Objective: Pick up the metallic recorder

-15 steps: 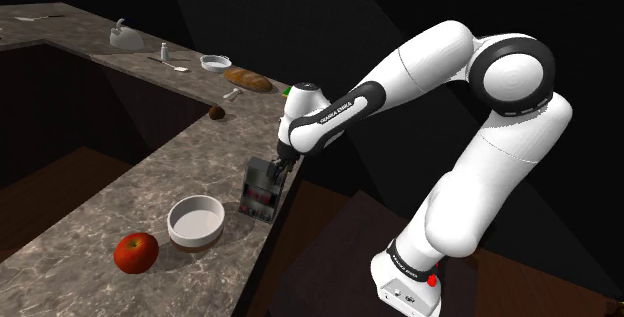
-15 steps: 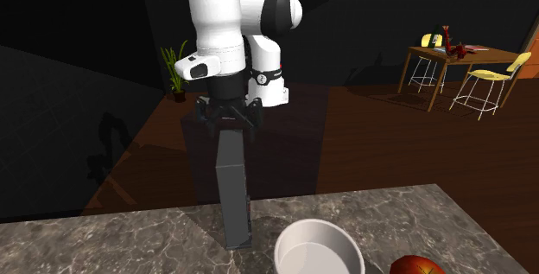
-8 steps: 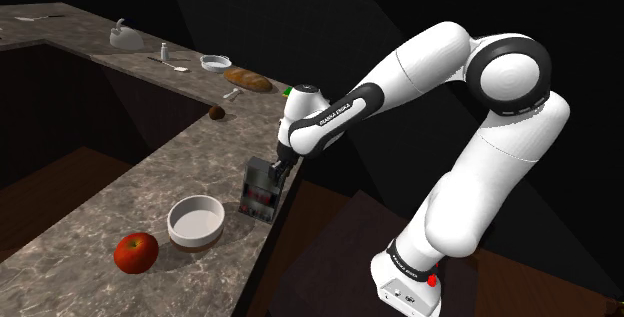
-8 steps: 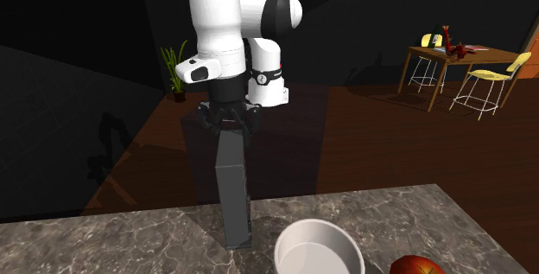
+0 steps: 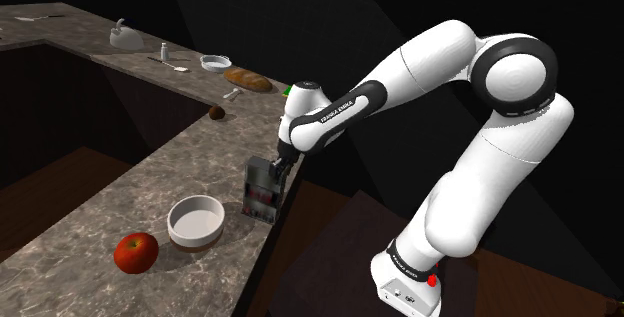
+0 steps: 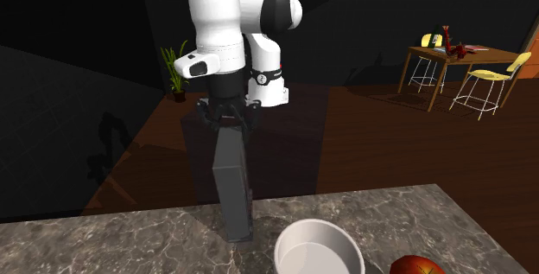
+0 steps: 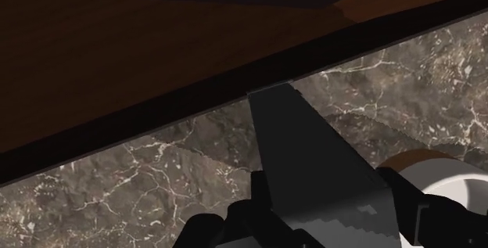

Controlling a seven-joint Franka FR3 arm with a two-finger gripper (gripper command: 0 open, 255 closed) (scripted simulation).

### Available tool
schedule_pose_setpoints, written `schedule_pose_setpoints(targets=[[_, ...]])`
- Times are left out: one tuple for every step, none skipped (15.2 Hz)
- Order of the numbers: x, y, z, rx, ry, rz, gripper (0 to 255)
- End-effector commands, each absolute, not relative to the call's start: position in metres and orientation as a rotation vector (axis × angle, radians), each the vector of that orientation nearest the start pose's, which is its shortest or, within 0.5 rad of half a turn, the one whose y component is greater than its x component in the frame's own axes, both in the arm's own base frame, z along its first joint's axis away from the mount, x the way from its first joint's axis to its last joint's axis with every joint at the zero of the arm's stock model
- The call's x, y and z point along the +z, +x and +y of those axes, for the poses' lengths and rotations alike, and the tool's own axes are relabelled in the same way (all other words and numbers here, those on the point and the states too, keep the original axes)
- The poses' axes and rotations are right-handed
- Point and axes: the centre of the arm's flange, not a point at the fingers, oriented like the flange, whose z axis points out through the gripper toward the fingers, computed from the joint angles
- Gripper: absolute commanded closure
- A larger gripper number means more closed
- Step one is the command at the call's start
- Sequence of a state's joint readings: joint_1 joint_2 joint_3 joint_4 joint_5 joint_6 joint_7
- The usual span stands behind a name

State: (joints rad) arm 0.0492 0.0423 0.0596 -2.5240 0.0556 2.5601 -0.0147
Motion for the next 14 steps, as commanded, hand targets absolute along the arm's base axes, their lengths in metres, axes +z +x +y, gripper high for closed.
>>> schedule_pose_setpoints(targets=[[0.271, 0.458, 0.05, 0.01, -3.107, -0.119, 255], [0.276, 0.458, 0.05, 0.01, -3.107, -0.119, 255], [0.282, 0.458, 0.05, 0.01, -3.107, -0.119, 255], [0.287, 0.458, 0.05, 0.01, -3.107, -0.119, 255], [0.292, 0.458, 0.05, 0.01, -3.107, -0.119, 255], [0.298, 0.458, 0.05, 0.01, -3.107, -0.119, 255], [0.303, 0.458, 0.05, 0.01, -3.107, -0.119, 255], [0.308, 0.458, 0.05, 0.01, -3.107, -0.119, 255], [0.313, 0.458, 0.05, 0.01, -3.107, -0.119, 255], [0.319, 0.458, 0.05, 0.01, -3.107, -0.119, 255], [0.324, 0.458, 0.05, 0.01, -3.107, -0.119, 255], [0.329, 0.458, 0.05, 0.01, -3.107, -0.119, 255], [0.33, 0.458, 0.05, 0.01, -3.107, -0.119, 255], [0.33, 0.458, 0.05, 0.01, -3.107, -0.119, 255]])
